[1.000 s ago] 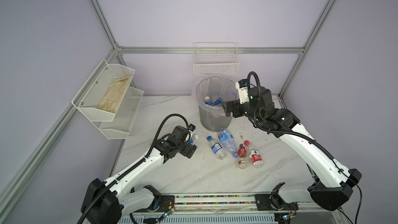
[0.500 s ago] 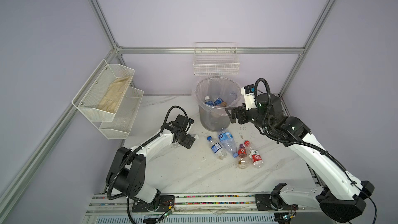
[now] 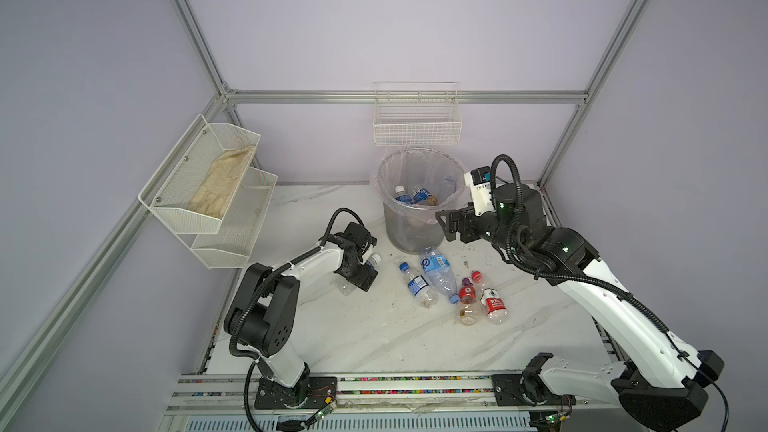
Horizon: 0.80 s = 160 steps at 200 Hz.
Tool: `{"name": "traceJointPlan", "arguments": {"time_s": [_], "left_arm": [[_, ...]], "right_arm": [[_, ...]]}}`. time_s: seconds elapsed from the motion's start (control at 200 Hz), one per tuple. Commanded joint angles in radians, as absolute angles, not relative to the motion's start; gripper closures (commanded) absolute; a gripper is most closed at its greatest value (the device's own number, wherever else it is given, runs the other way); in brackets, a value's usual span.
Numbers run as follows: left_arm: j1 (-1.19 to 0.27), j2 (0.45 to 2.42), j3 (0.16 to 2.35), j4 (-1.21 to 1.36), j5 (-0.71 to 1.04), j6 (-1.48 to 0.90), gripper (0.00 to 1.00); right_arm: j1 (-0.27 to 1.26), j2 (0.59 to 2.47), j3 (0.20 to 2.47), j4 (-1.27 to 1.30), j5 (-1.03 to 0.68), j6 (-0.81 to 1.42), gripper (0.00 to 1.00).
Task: Throw the plastic bottles in the bin
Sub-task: 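Close the left gripper on the water bottle and lift it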
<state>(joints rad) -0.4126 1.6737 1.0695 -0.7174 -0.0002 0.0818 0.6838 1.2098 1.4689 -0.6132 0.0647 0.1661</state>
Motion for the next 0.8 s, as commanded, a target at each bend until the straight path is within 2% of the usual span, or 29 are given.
{"name": "traceJointPlan", "arguments": {"time_s": [0.0, 0.16, 0.35, 0.535, 0.795], "left_arm": [[-0.43, 1.676, 1.158, -0.758, 0.011, 0.092, 0.16], [-0.449, 1.668, 1.156, -0.777, -0.029, 0.068, 0.44], [-0.468, 1.644, 1.149, -0.798, -0.056, 0.063, 0.6], [-0.471, 1.559, 1.146, -0.798, -0.045, 0.045, 0.65], [-0.474, 1.423, 1.132, -0.797, -0.007, 0.026, 0.65]], "right_arm": [[0.686, 1.192, 1.461, -0.595, 0.071, 0.161, 0.03], [0.686, 1.188, 1.454, -0.592, 0.074, 0.165, 0.03], [0.686, 1.178, 1.456, -0.602, 0.094, 0.169, 0.03], [0.686, 1.164, 1.449, -0.605, 0.1, 0.175, 0.02], [0.686, 1.16, 1.436, -0.604, 0.096, 0.184, 0.03]]}}
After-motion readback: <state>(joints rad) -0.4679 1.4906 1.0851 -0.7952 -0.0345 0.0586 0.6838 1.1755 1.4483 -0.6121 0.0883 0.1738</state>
